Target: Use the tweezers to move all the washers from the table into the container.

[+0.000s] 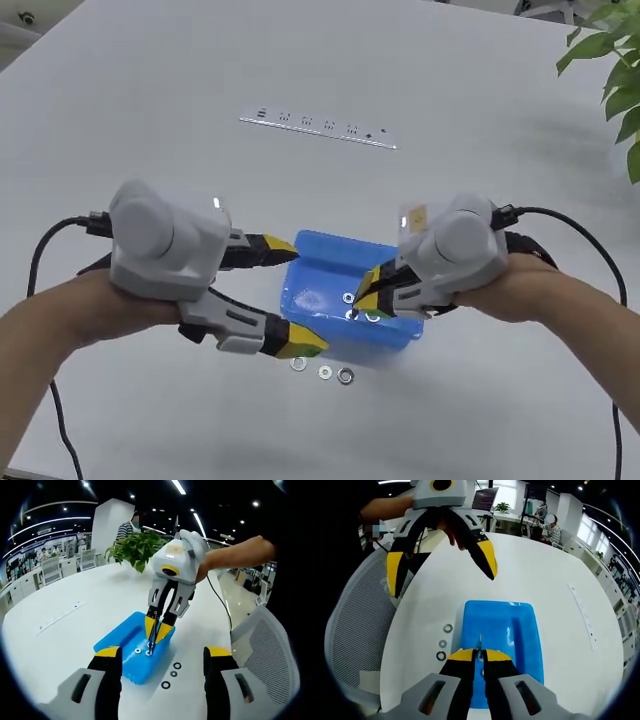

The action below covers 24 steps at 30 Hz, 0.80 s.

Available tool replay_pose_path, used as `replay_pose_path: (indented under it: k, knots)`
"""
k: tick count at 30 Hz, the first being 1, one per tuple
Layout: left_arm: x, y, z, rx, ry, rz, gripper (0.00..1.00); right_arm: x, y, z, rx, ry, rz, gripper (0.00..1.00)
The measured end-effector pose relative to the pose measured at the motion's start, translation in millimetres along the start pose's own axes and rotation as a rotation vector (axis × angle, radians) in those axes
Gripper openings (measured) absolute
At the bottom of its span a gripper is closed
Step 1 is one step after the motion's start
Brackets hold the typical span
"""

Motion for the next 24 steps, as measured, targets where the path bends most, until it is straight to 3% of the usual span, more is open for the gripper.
replay_pose_path:
  k: [14, 24]
  knots:
    - [-7.3, 14.1, 16.7, -0.033, 0.096, -0.041, 0.31, -2.3, 3.0, -1.1, -0.013, -0.015, 0.010, 0.07]
    - [-7.7, 28.8, 29.8, -0.044, 0.158, -0.059, 0.19, -3.0, 3.1, -0.2, -0.012, -0.019, 0.013, 0.07]
Point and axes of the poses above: the centre of the closed fingertips' face, and the gripper's own axes: y roughly forward along the fingers, x roughly to its right, z roughly out of its top, the point moved 3 cm from there along -y, roughly backward along the fingers, and after that the axes turned 10 degrees about -x, right-handed, at the moved point
